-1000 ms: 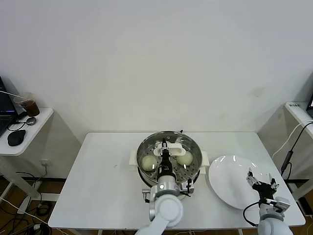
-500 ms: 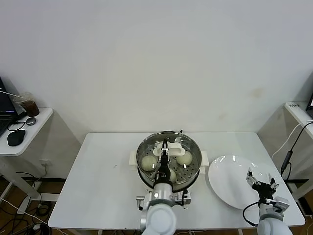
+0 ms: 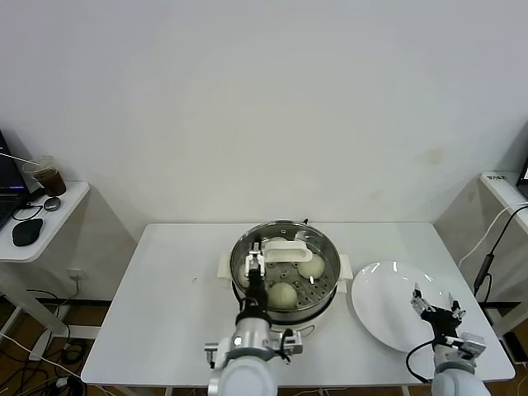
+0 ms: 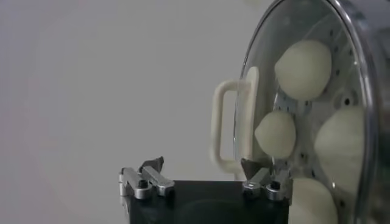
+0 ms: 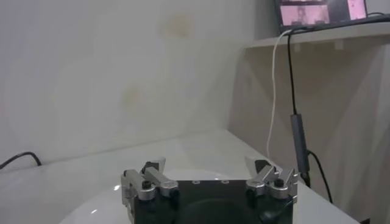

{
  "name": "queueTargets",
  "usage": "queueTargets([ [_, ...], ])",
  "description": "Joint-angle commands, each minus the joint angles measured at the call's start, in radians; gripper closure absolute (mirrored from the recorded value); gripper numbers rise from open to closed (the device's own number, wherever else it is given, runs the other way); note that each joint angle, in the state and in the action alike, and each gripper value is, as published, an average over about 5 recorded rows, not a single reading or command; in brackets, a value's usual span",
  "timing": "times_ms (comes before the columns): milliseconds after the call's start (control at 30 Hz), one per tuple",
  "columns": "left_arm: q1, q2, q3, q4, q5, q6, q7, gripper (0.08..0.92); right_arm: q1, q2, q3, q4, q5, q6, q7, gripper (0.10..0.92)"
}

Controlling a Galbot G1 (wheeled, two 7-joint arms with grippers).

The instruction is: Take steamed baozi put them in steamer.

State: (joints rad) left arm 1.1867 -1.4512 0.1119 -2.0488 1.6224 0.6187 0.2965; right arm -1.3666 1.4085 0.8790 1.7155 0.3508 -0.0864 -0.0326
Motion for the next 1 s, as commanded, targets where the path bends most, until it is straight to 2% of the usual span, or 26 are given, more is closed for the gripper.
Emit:
queueTargets([
  [33, 0.055, 0.073, -0.195, -0.247, -0.271, -0.027, -0.116, 0.177, -0.030, 0.007, -0.035, 0.063, -0.039, 0.035, -0.084, 0.203],
  [133, 0.086, 0.110, -0.324, -0.259, -0.557, -0.123, -0.243, 0.177, -0.049, 0.009, -0.060, 0.095, -0.065, 0.037, -0.119, 0.203],
  [200, 0.124, 0.120, -0.453, -0.254, -0.829, -0.230, -0.291, 0.177, -0.068, 0.005, -0.083, 0.117, -0.083, 0.026, -0.134, 0.203],
  [333, 0.211, 0.089, -0.708, -0.197, -1.292, -0.432, -0.257, 0.177, -0.104, -0.003, -0.121, 0.147, -0.135, 0.009, -0.151, 0.203],
  [433, 0.286, 0.073, -0.799, -0.140, -1.451, -0.506, -0.260, 0.177, -0.119, -0.002, -0.137, 0.157, -0.153, -0.001, -0.152, 0.203],
  [700, 0.448, 0.048, -0.769, -0.009, -1.536, -0.676, -0.318, 0.177, -0.171, -0.001, -0.153, 0.177, -0.181, -0.024, -0.149, 0.203],
  [867, 0.501, 0.014, -0.750, 0.007, -1.548, -0.604, -0.328, 0.177, -0.236, 0.006, -0.163, 0.236, -0.190, -0.024, -0.138, 0.203],
  [1000, 0.537, 0.008, -0.747, -0.006, -1.550, -0.537, -0.304, 0.177, -0.280, 0.018, -0.153, 0.292, -0.210, -0.045, -0.115, 0.203],
])
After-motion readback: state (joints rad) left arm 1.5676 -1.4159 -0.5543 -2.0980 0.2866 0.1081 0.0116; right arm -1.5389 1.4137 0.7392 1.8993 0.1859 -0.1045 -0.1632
